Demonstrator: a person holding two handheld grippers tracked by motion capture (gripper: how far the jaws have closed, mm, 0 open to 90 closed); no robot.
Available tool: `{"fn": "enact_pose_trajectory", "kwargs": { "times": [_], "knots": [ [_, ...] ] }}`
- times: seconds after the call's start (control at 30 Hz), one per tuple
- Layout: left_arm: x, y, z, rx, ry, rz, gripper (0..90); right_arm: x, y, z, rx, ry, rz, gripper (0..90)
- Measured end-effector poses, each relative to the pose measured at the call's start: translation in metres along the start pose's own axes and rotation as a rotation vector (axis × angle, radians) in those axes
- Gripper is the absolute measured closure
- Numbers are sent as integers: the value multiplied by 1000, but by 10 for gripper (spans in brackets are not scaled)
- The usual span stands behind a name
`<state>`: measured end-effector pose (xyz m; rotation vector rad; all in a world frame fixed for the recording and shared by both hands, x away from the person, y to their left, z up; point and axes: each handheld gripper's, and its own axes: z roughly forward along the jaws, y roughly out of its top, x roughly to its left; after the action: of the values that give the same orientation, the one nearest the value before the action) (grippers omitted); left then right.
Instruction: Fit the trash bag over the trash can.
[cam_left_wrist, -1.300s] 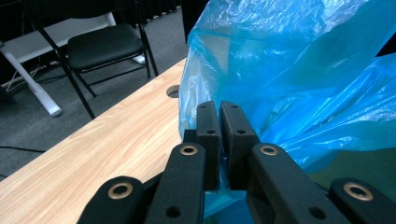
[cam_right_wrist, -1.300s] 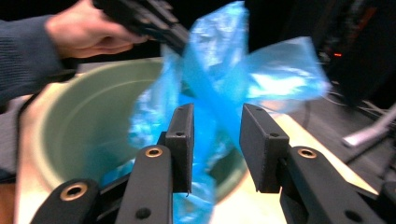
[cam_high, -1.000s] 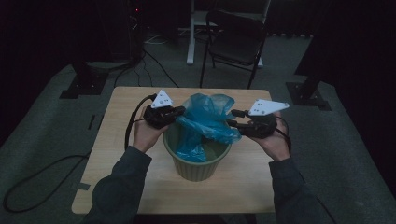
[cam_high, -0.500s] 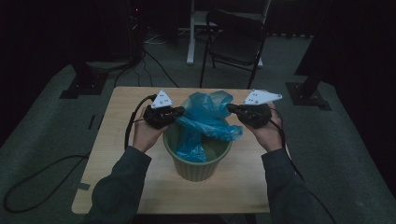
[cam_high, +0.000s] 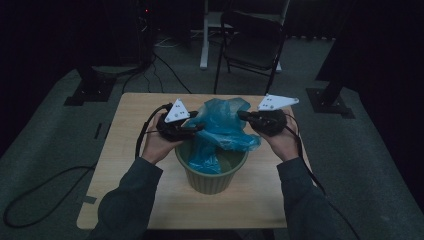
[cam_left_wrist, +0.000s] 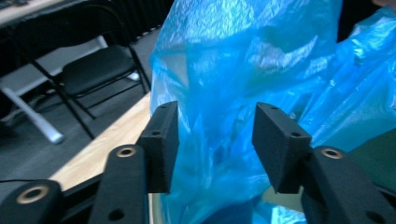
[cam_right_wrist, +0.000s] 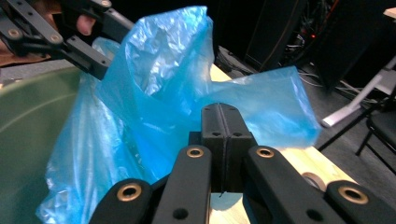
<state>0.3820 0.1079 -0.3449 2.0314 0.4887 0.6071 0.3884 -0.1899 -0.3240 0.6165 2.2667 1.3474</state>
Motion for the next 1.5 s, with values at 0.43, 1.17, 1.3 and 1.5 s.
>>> {"fn": "enact_pose_trajectory", "kwargs": {
  "times": [0.43,1.17,1.3,1.5],
  "knots": [
    [1,9,11,48,94,-18,895,5,2,-3,26,-12,-35,863],
    [18,-9,-3,17,50,-107,896,-14,-5,6,-6,-26,74,603],
    [18,-9,-3,20,47,-108,896,-18,-2,10,-25,-13,95,613],
    [21,-11,-4,35,49,-124,896,-28,0,12,-55,25,158,900]
  ]
}}
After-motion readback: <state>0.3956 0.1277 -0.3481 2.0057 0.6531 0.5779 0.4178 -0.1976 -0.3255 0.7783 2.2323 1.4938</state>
